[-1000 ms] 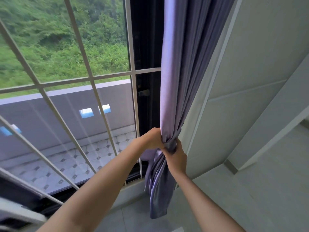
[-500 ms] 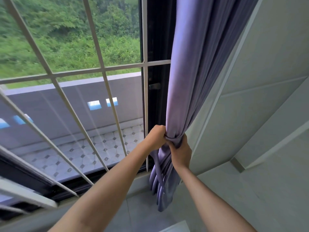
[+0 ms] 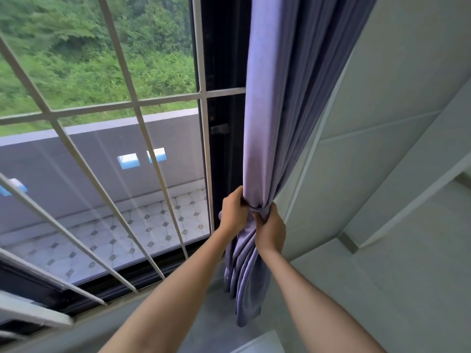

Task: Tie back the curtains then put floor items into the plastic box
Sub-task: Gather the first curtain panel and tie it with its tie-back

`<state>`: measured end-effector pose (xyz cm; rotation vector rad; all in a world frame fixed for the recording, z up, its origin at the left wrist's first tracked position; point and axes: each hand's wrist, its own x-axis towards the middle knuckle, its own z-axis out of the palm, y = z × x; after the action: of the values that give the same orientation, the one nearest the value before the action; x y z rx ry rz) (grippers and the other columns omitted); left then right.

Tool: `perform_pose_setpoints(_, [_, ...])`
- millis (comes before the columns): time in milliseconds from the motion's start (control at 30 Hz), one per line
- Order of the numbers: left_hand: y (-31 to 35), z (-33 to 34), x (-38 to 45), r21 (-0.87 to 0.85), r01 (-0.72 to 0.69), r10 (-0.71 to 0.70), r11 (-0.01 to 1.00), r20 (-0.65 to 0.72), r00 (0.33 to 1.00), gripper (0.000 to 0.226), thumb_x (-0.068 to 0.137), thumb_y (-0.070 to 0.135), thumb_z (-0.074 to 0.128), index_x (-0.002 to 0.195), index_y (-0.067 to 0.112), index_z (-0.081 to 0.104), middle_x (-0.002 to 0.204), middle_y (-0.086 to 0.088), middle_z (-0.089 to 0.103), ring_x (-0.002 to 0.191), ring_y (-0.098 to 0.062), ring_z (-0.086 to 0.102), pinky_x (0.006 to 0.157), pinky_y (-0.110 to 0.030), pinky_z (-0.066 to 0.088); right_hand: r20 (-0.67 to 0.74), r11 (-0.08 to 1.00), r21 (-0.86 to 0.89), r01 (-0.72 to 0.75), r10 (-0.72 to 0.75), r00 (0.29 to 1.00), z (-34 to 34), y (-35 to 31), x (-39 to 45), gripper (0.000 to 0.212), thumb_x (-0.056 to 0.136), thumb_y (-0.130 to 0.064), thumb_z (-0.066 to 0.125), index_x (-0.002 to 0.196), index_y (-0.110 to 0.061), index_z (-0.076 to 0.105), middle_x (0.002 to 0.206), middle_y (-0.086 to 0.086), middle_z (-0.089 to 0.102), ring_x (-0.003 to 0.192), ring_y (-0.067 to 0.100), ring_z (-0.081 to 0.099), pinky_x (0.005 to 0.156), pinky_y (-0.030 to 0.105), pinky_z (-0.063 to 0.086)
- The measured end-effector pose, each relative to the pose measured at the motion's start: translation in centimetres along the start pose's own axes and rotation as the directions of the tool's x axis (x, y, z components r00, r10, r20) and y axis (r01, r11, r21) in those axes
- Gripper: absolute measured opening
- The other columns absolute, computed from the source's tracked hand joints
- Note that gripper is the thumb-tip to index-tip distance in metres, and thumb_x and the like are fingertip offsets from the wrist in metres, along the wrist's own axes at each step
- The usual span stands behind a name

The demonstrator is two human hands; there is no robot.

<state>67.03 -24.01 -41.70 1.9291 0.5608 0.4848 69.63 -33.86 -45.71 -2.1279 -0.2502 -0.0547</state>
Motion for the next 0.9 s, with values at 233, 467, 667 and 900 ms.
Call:
perform_pose_setpoints(233, [-2.3, 1.2, -0.5, 0.165, 0.068, -0.019, 0.984, -0.279, 0.96, 0.014, 0.085, 0.009, 0.059, 0.079, 0.013, 0.047, 0.078, 0.0, 0.053, 0.068, -0.018, 0.048, 0.059, -0.032, 0.042, -0.052, 0.996, -0.076, 0.037, -0.041, 0.998, 0.2, 0.6, 0.2, 0.033, 0.09, -0.03, 0.061, 0.12, -0.016, 0.057, 0.095, 0.006, 0.069, 0.086, 0.029, 0.064, 0.066, 0.03, 0.042])
perform_pose_setpoints(467, [-3.9, 2.4, -0.7, 0.065, 0.207, -0.187, 0.976, -0.232, 0.955, 0.041, 0.095, 0.025, 0.046, 0.056, 0.012, 0.051, 0.052, -0.006, 0.052, 0.052, -0.022, 0.04, 0.048, -0.03, 0.028, -0.045, 0.997, -0.074, 0.019, -0.023, 0.999, 0.3, 1.0, 0.3, 0.034, 0.09, -0.034, 0.059, 0.121, -0.021, 0.056, 0.095, 0.004, 0.07, 0.086, 0.027, 0.065, 0.071, 0.034, 0.05])
perform_pose_setpoints(667, [-1.6, 2.0, -0.3, -0.128, 0.026, -0.037, 0.991, -0.082, 0.996, 0.044, 0.087, -0.001, 0.045, 0.054, 0.028, 0.045, 0.051, 0.008, 0.043, 0.053, -0.007, 0.029, 0.051, -0.02, 0.025, -0.026, 1.0, 0.0, 0.001, -0.001, 1.0, -0.2, 1.9, 0.5, 0.031, 0.086, -0.051, 0.056, 0.106, -0.027, 0.056, 0.086, -0.006, 0.068, 0.077, 0.014, 0.064, 0.071, 0.031, 0.053])
perform_pose_setpoints(900, [-0.6, 0.3, 0.2, -0.23, 0.153, -0.024, 0.961, 0.483, 0.875, 0.039, 0.077, 0.002, 0.055, 0.111, 0.017, 0.066, 0.107, 0.0, 0.071, 0.095, -0.011, 0.065, 0.074, -0.014, 0.051, -0.006, 0.998, 0.047, -0.033, 0.034, 0.999, -1.2, 2.6, 0.7, 0.02, 0.089, -0.041, 0.061, 0.102, -0.026, 0.057, 0.084, -0.009, 0.067, 0.076, 0.011, 0.062, 0.06, 0.016, 0.04])
